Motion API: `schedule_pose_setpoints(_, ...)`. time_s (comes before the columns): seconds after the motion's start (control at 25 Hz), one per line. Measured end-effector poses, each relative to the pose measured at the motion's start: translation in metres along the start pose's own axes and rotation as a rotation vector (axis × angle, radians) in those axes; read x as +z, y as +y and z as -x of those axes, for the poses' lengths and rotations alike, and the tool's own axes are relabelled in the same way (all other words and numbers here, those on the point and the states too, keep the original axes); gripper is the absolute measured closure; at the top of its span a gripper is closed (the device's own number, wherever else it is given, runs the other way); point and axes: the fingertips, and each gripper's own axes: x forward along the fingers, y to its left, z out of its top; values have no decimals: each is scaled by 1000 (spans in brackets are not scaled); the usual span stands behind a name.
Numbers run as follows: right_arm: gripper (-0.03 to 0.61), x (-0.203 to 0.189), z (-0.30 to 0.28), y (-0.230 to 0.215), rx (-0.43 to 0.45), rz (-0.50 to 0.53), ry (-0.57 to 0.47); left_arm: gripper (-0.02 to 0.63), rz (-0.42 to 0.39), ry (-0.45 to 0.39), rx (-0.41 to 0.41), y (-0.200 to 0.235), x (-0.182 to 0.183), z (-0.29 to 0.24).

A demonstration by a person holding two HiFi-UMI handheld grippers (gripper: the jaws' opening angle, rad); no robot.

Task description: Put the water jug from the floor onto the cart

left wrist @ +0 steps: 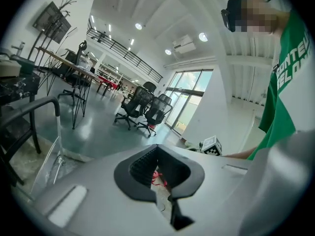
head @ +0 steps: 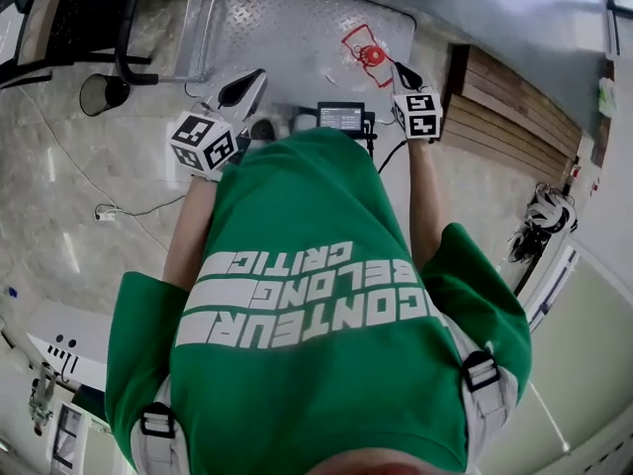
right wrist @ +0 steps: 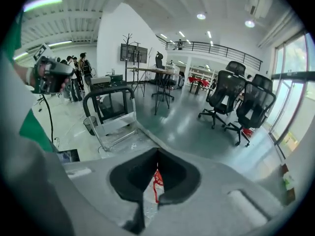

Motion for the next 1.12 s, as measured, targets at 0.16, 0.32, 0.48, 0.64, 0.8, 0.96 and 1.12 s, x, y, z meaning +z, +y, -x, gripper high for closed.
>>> schedule_pose_setpoints(0.16,584,8,30,26,-6,28,-33,598,-3,19,-50,-4,-8,8)
schedule_pose_setpoints(0.32,584,1,53,45,-28,1,-44,598,-14,45,-135,-20,-21,21)
schedule_pose_setpoints(0.48,584,-19,74,64,-55,-50,-19,598,-26,84,-192,-34,-37,32)
schedule_pose_setpoints(0.64,584,-34,95,84,-67,-89,-15,598,-9,93,-226,-40,-49,43)
schedule_pose_setpoints(0.8,584,-60,116,97,-78,-115,19,598,5,109,-257,-49,-62,47)
schedule_pose_setpoints(0.96,584,-69,132,100,-98,-154,17,598,-1,119,-279,-57,-66,44)
schedule_pose_setpoints(1.12,584,-72,138,103,-104,-179,3,598,-10,114,-271,-60,-64,40)
